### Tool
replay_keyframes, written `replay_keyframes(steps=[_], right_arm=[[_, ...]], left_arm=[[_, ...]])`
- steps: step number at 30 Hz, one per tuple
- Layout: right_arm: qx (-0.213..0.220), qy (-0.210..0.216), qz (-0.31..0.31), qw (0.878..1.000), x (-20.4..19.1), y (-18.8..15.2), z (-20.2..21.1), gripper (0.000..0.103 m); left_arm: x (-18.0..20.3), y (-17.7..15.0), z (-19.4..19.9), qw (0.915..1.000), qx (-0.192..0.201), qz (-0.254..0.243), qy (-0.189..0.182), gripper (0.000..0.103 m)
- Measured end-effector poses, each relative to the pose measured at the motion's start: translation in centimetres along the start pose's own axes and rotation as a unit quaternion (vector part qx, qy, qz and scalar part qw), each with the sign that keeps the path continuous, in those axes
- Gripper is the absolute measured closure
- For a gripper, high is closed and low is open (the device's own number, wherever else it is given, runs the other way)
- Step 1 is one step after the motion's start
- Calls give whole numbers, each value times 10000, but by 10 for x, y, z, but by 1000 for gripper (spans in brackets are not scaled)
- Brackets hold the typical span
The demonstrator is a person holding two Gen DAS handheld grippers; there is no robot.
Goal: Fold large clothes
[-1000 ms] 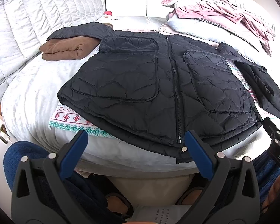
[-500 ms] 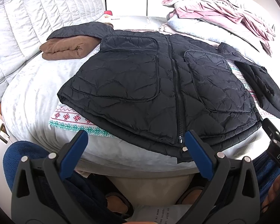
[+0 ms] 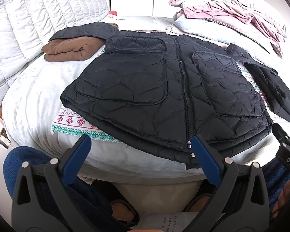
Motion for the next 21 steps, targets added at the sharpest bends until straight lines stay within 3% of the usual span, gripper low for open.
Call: replay_keyframes(steps=[9,11,13,19,20,21], right_arm=[[-238,-232,-53,9994,16,-4,-42,0],[-460,45,-115,9989,20,-7,-58,0],[-762,531,-594,9939,40,-7,-81,0],[-804,802,-1462,9827,100,7,-112,2],[-884,905,-1500,9806,101,8,-117,5],[-1073,1027,-1516,9772,99,5,-128,19]], left_arm=[[-3,-3,-21,9997,-130,-83,195,0],[1,-8,-30,9995,-231,-182,151,0],[3,-12,-33,9993,-259,-254,116,0],[2,-8,-37,9994,-240,-241,80,0],[3,-7,-39,9993,-257,-247,87,0],[4,-7,-41,9992,-284,-256,83,0]])
Point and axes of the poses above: each gripper's, at about its wrist camera, not at the fingertips, and z roughly against the way its jaws point, x to its right, y to its top, the point moved 10 cm from there along -z, roughly the way its jaws point, and after that the axes turned 8 degrees about -x, right-handed, at the moved point
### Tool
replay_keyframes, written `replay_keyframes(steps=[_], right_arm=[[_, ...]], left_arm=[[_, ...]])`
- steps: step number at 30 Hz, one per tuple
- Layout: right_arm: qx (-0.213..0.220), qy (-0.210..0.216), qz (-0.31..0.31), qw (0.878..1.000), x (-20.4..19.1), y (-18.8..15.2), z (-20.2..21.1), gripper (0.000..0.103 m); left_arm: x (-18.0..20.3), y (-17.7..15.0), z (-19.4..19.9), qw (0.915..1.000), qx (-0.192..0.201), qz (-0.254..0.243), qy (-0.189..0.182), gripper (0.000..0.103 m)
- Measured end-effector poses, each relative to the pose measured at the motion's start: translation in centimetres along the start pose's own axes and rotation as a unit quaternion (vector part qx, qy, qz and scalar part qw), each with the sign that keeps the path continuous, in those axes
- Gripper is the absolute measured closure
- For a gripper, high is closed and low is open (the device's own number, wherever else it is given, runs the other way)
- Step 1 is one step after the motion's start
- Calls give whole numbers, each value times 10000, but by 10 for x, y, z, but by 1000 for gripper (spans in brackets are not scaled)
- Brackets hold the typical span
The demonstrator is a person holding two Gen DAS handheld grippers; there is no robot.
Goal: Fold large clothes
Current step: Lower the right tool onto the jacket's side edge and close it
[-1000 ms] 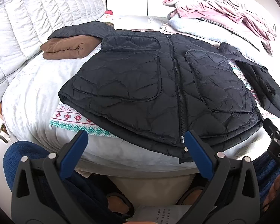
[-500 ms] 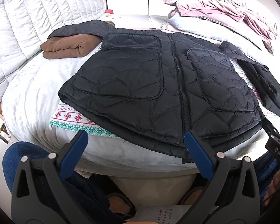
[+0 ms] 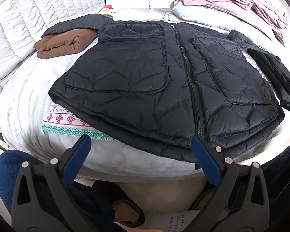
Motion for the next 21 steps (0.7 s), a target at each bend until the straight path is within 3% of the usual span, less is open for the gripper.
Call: replay_keyframes(steps=[1,3,5,6,12,21], right_arm=[[-160,89,-8,9998,-1,-2,-8,28],[-506,327,-1,9982,-7,-8,-24,67],[-458,431,235,9977,-18,-8,-25,90],[-360,337,342,9982,-19,-5,-20,94],[294,-243,508,9980,-5,33,16,98],[216,-466,431,9978,9,43,10,97]], left_arm=[[2,0,-2,10000,-23,-9,-10,0],[7,-1,-6,9999,-75,-63,-32,0],[10,-1,-7,9999,-94,-124,-19,0],[11,-1,-8,9998,-102,-146,-8,0],[2,4,-10,9998,-135,-114,89,0],[-12,9,-16,9997,-230,21,84,0]])
Point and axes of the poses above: each gripper's, at about its wrist camera, not at the fingertips, and z roughly against the way its jaws point, x to its right, y to its top, the point moved 10 cm from there along -z, roughly the way its jaws point, and after that the axes turned 8 degrees about -x, right-handed, at the moved point
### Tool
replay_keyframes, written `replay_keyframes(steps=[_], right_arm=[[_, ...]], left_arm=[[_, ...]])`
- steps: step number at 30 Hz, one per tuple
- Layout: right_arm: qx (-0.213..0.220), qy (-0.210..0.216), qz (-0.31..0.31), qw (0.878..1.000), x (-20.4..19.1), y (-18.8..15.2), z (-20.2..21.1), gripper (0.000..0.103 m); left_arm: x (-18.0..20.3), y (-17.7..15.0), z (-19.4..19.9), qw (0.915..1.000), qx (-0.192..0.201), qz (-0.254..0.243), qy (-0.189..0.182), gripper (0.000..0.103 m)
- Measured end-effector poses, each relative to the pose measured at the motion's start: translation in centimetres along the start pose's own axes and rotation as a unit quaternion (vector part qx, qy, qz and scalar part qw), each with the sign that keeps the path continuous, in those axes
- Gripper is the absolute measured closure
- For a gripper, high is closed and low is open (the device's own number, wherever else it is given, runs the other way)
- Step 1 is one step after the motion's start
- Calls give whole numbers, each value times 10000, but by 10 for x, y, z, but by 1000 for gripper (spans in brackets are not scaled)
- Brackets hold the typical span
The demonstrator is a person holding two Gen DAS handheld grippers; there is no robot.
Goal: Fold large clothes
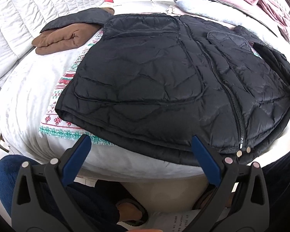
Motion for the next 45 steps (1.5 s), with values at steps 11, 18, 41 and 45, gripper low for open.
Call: replay_keyframes(steps=[11,18,41,45], right_arm=[[796,1359,-768,9845,11,110,45,21],[580,1876,-2118,9574,67,191,-6,20],[423,1673,-3558,9185,166,300,-177,89],[1160,1135,-3182,9340,163,321,-135,98]], left_arm=[[3,95,4,9848,-71,871,-1498,0],[27,171,-36,9683,-624,832,-2271,0],[-30,297,-127,9565,-369,1865,-2211,3],[-49,304,-119,9645,-126,1830,-1898,3]])
Point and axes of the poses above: each gripper's, at about its wrist camera, not at the fingertips, and z roughly against the way its jaws point, x to its right, y to its top, the point moved 10 cm from there along -z, roughly the way its jaws point, and after that the axes turned 8 degrees about -x, right-handed, at the moved point
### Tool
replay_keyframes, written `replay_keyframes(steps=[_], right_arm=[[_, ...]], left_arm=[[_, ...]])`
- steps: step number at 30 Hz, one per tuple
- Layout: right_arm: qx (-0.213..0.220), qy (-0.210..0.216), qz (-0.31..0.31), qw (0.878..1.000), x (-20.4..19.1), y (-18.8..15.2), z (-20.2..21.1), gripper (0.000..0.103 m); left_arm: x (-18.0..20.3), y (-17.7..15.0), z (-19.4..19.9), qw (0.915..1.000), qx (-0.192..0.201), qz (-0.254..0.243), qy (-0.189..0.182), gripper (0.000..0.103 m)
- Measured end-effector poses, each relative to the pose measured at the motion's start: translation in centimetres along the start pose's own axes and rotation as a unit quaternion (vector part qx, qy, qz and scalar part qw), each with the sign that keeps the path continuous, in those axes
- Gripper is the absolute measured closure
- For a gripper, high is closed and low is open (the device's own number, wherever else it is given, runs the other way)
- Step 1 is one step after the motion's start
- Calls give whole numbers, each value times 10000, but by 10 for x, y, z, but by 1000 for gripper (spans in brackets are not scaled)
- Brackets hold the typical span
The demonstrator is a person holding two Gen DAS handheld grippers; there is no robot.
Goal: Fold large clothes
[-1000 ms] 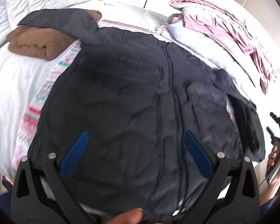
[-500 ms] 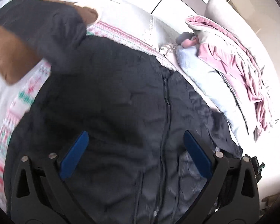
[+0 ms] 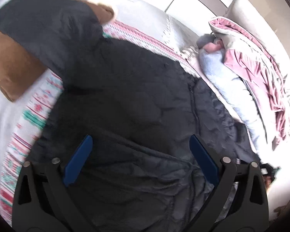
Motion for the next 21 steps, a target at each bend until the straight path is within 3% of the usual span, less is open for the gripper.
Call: replay_keyframes(steps=[3,6,9,12,15,17,19,21], right_arm=[[719,-137,789,9942,-46,12,44,98],[571,-372,794,9945,-45,3,32,98],[127,-602,190,9979,-6,-9,0,100],[456,-647,274,9965,-16,0,14,100],[1082,-346,983,9887,-80,10,52,100],[1434,-56,1788,9734,-146,-1,80,100],[1566,348,2644,9510,-221,-35,96,100],[1452,747,3423,9253,-289,-89,100,100]], left_arm=[[-15,10,11,9994,239,84,229,3],[-25,12,10,9990,193,57,402,3],[-28,10,7,9997,40,3,261,3],[-39,14,11,9991,102,9,417,3],[-47,19,13,9992,77,206,336,3],[-51,20,11,9991,5,351,217,3],[-56,20,10,9988,-36,440,205,3],[-58,20,10,9986,-39,480,240,3]])
Point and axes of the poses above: each gripper's, at about its wrist camera, not at the fingertips, and z roughly against the way its jaws point, x to its right, y to its top, the point moved 10 cm from there along -z, roughly the way its jaws point, and after that the axes turned 8 degrees about -x, right-handed, at the moved point
